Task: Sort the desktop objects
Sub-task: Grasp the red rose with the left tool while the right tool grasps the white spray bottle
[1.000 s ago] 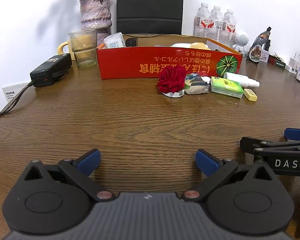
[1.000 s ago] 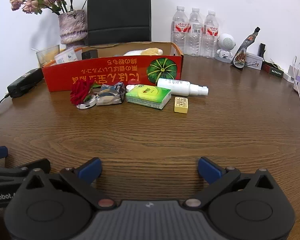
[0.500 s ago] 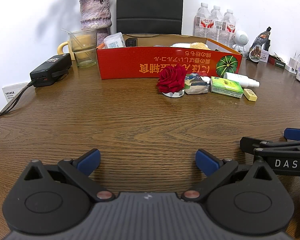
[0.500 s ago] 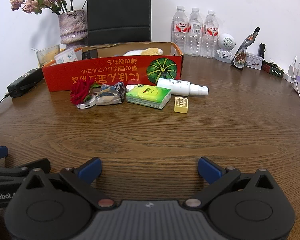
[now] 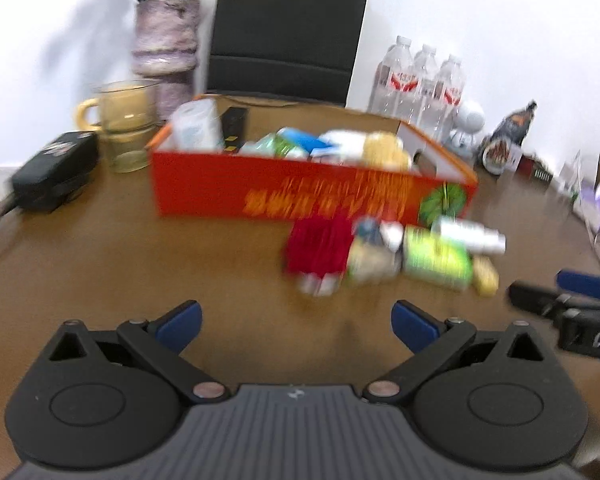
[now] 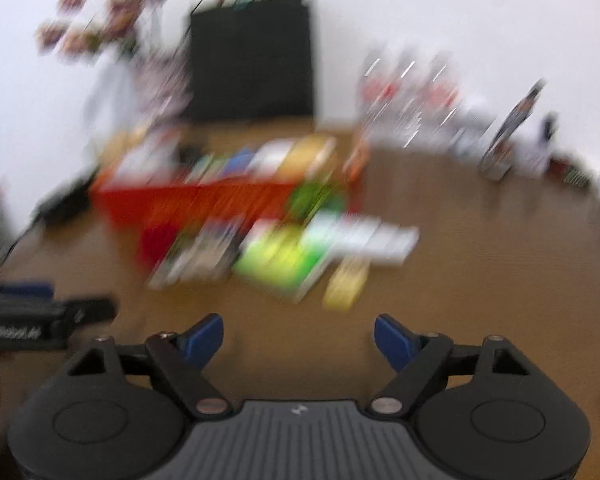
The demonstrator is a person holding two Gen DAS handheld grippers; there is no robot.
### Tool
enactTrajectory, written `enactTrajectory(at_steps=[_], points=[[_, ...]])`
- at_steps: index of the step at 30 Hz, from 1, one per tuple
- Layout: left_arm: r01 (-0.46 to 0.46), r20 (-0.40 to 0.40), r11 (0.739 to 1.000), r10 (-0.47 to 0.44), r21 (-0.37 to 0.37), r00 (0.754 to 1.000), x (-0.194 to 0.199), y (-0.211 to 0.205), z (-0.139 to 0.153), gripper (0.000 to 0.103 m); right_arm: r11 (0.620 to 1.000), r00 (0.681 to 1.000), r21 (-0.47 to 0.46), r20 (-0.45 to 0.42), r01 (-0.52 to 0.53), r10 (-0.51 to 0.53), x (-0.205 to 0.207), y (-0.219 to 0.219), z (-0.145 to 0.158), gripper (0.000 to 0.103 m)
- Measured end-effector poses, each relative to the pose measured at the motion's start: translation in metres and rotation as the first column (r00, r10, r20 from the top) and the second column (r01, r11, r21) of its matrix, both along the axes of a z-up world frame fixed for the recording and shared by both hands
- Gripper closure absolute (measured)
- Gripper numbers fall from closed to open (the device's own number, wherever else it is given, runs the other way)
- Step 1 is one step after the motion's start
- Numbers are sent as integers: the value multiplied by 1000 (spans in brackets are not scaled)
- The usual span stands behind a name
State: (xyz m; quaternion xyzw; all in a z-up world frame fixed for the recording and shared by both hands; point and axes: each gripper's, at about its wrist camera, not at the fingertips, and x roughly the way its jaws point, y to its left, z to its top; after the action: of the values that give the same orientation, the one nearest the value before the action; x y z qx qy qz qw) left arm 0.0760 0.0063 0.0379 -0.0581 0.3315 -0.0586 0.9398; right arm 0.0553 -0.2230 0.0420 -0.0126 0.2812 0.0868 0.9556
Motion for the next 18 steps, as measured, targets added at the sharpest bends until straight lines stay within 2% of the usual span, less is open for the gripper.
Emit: enactTrajectory(at_steps=[1,2,3,4,5,6,8,10,12,15,18], points=[[5,-2,1000,-5,3,1000,14,-3,1,0,1000,1000,-25,20,-9,10,12,-2,6,20],[9,-6,1000,-9,26,1000,27,-7,1,5,999,999,-41,16,-36,36,26,-3,8,23],[7,-17,998,-6,55,1000,37,-11,-2,11,996,998,-55,5,-68,68,41,-4,9,34],[13,-30,998,-11,65,999,43,-13,-5,25,993,996,-79,-8,-85,85,56,-3,9,52],[23,-44,997,-20,68,999,48,-14,-8,31,990,996,-112,-23,-85,83,69,-3,7,60],[32,-58,997,-28,71,998,52,-15,-12,31,985,996,-153,-39,-85,80,81,-1,3,67],[56,-63,995,-51,86,997,50,-11,-18,38,973,989,-187,-81,-137,124,96,0,-5,66],[81,-51,991,-76,109,996,44,-5,-22,39,962,978,-196,-122,-191,169,107,0,-13,68],[108,-17,983,-107,145,994,38,2,-24,41,957,970,-186,-135,-223,200,113,-1,-20,61],[135,-3,978,-136,158,991,39,10,-28,41,959,967,-155,-130,-236,217,119,-3,-26,54],[125,-17,981,-124,150,992,45,10,-30,36,963,970,-152,-138,-221,201,120,-2,-28,59]])
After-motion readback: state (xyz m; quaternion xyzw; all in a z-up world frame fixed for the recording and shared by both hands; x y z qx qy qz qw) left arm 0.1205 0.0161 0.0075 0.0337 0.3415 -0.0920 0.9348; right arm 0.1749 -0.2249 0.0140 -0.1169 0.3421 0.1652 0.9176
